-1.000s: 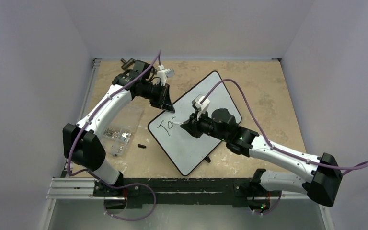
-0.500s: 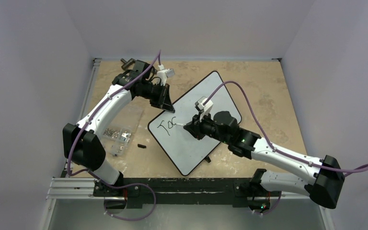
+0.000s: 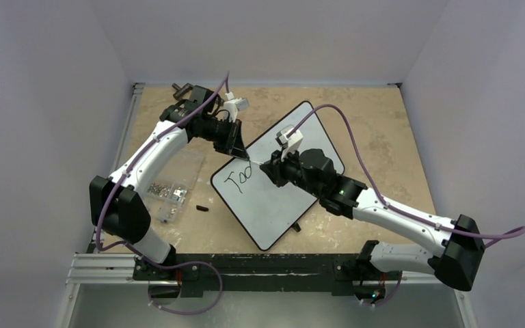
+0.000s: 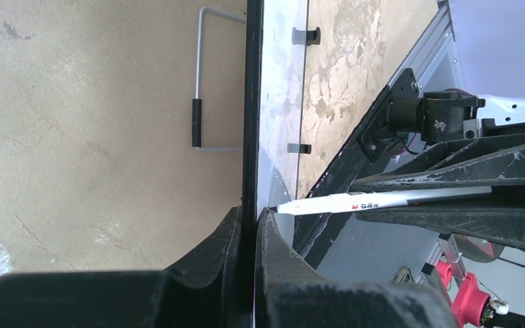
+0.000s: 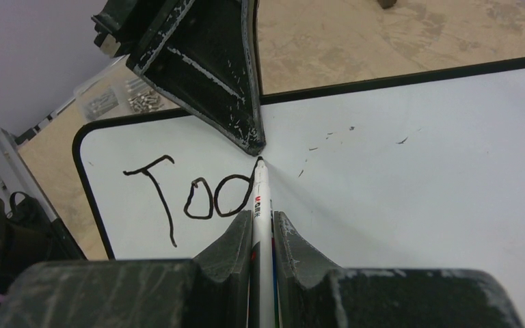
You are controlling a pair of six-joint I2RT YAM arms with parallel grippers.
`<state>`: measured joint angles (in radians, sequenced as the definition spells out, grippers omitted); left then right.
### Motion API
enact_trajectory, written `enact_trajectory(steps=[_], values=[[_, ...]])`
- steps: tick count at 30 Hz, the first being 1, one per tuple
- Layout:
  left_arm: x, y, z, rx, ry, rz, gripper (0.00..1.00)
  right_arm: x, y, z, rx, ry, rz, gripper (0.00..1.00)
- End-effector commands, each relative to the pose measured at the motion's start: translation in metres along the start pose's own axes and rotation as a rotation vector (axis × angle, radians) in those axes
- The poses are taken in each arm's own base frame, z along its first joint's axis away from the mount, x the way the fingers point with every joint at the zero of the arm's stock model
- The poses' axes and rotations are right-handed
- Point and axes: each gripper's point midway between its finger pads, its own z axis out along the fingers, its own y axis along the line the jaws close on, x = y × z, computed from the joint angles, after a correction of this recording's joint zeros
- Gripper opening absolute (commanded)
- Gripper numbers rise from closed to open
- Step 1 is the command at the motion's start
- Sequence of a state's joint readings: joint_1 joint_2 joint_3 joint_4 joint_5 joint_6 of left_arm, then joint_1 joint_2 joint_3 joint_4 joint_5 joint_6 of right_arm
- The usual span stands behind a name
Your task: Write a sentence on the whiteboard
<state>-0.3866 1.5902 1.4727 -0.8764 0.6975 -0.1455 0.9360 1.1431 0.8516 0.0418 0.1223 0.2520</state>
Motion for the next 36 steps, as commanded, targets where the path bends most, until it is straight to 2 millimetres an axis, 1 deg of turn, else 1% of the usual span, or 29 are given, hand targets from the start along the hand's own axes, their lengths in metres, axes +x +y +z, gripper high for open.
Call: enact_trajectory(steps=[1, 6, 13, 16, 25, 36], values=[[-0.014, 0.008, -0.015, -0.104, -0.076, 0.071, 0.0, -0.018, -0.014, 0.008, 0.078, -0.028, -0.007, 0.0], [-0.014, 0.008, -0.015, -0.102, -0.076, 0.071, 0.0, -0.025, -0.018, 0.013, 0.094, -0.036, 0.0, 0.0], [-0.014, 0.007, -0.015, -0.101, -0.076, 0.073, 0.0, -0.032, -0.019, 0.017, 0.09, -0.049, 0.001, 0.0], [-0.014, 0.007, -0.015, -0.102, -0.077, 0.073, 0.0, -0.033, -0.016, 0.018, 0.074, -0.047, 0.002, 0.0], [-0.015, 0.007, -0.015, -0.104, -0.079, 0.075, 0.0, -0.012, -0.005, 0.011, 0.001, -0.005, 0.034, 0.0], [-0.015, 0.006, -0.016, -0.104, -0.08, 0.076, 0.0, 0.009, 0.001, 0.002, -0.053, 0.039, 0.047, 0.0]])
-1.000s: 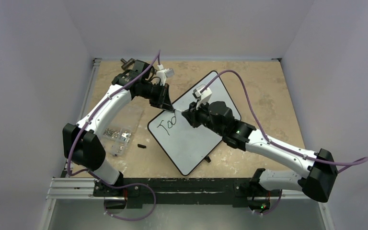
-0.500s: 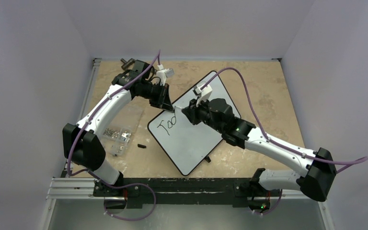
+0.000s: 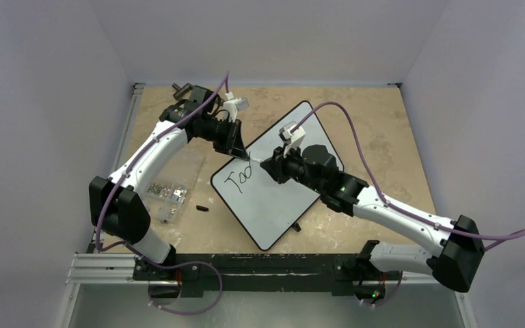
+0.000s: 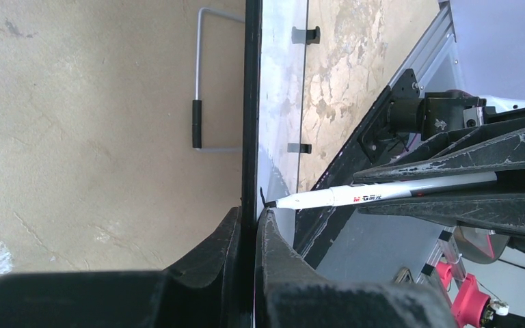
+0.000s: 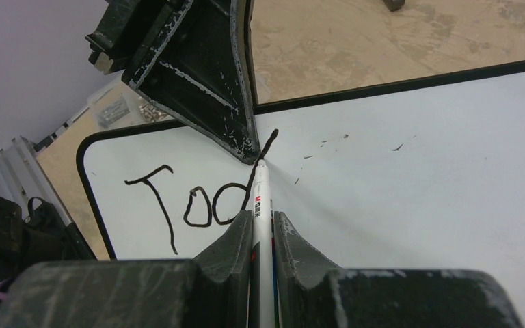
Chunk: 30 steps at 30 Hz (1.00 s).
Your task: Write a sentence on the whiteboard
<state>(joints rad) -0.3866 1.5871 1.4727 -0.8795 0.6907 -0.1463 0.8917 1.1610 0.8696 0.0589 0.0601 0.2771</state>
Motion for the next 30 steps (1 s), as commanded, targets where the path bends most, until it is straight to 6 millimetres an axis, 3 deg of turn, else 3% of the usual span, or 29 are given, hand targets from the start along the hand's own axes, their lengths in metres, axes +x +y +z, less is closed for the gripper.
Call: enact_trajectory(steps=[1, 18, 30], values=[[-0.015, 0.006, -0.015, -0.098, -0.081, 0.076, 0.0, 0.018, 0.004, -0.004, -0.033, 0.052, 0.009, 0.0], [-0.015, 0.006, -0.015, -0.098, -0.081, 0.076, 0.0, 0.048, -0.003, -0.012, -0.026, 0.121, 0.006, 0.0], [-0.015, 0.007, -0.015, -0.1, -0.081, 0.075, 0.0, 0.057, -0.009, -0.021, 0.002, 0.144, 0.017, 0.0]])
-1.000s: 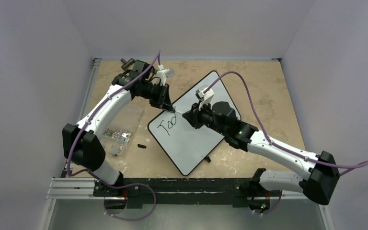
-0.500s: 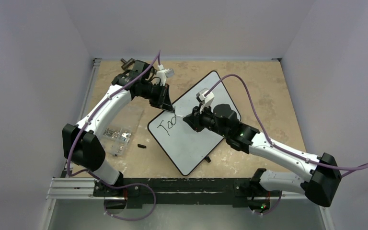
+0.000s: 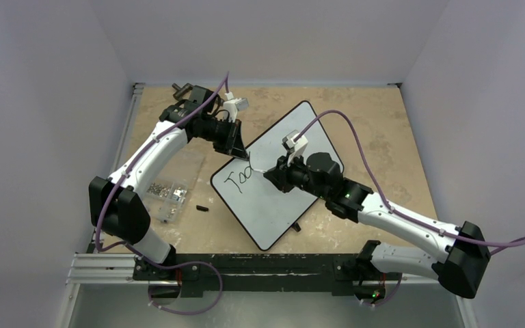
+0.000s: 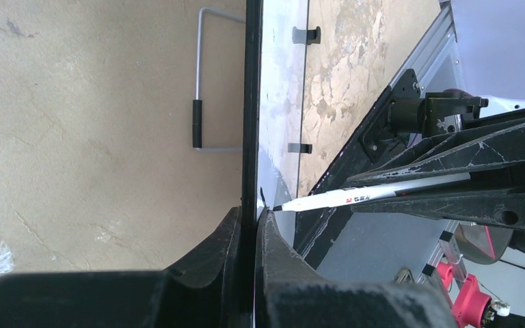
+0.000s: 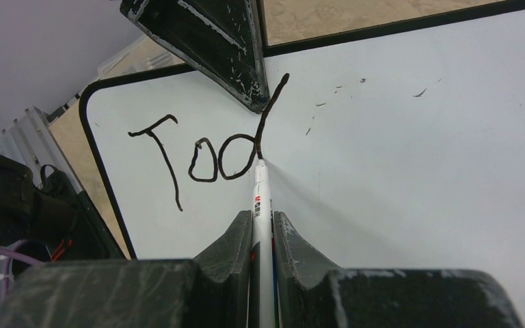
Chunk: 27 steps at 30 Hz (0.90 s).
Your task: Write a sentence on the whiteboard
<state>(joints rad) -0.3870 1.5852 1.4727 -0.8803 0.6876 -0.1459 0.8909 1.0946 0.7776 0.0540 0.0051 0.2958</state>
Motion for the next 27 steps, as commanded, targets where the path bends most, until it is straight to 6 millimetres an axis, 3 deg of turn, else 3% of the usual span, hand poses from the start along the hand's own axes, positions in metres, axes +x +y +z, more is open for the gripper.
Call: enact_trajectory(steps=[1, 10, 19, 27], values=[[-0.015, 0.006, -0.015, -0.096, -0.079, 0.075, 0.0, 0.03, -0.012, -0.005, 0.051, 0.099, 0.002, 0.0], [-0.015, 0.007, -0.015, -0.098, -0.08, 0.074, 0.0, 0.025, -0.017, -0.009, 0.084, 0.089, 0.002, 0.0], [-0.015, 0.006, -0.015, -0.097, -0.081, 0.075, 0.0, -0.026, -0.007, -0.032, 0.059, -0.074, -0.021, 0.0], [-0.014, 0.007, -0.016, -0.105, -0.084, 0.08, 0.0, -0.034, -0.014, -0.021, 0.103, -0.08, -0.052, 0.0]])
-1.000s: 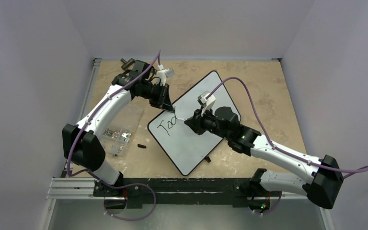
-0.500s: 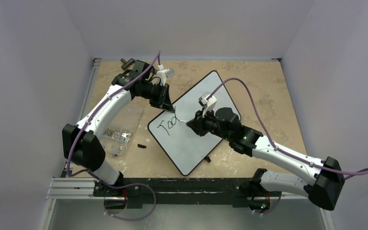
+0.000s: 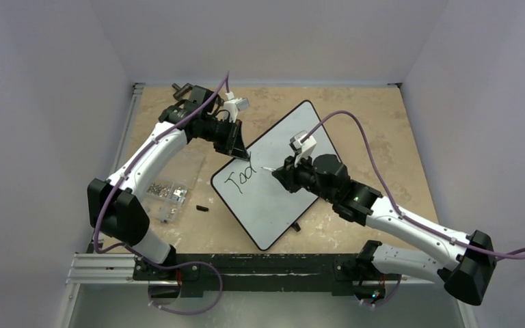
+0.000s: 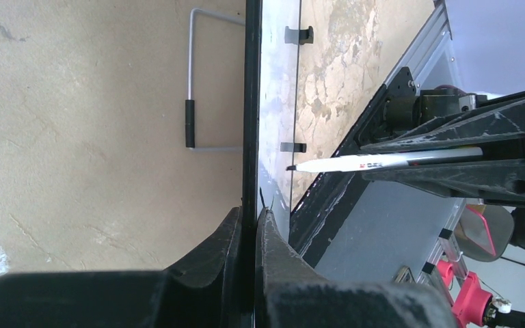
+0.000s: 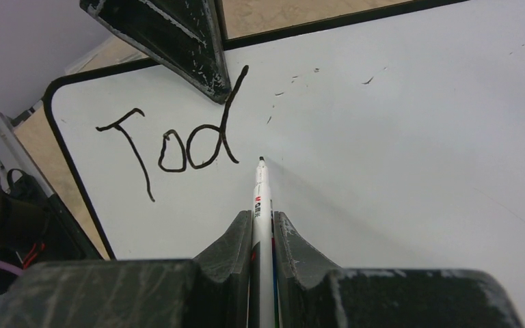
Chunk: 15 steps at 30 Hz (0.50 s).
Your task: Write a sentence on the whiteboard
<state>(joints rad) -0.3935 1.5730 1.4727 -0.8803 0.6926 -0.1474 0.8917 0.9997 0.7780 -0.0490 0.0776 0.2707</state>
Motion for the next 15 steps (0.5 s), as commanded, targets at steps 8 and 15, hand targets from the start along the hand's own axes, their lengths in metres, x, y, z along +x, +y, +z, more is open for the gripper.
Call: enact_trajectory(steps=[8, 15], values=[[-0.014, 0.014, -0.013, -0.115, -0.074, 0.066, 0.0, -0.039, -0.012, 0.007, 0.044, -0.085, -0.043, 0.0], [-0.014, 0.015, -0.012, -0.12, -0.073, 0.063, 0.0, -0.052, -0.021, 0.004, 0.026, -0.131, -0.02, 0.0]])
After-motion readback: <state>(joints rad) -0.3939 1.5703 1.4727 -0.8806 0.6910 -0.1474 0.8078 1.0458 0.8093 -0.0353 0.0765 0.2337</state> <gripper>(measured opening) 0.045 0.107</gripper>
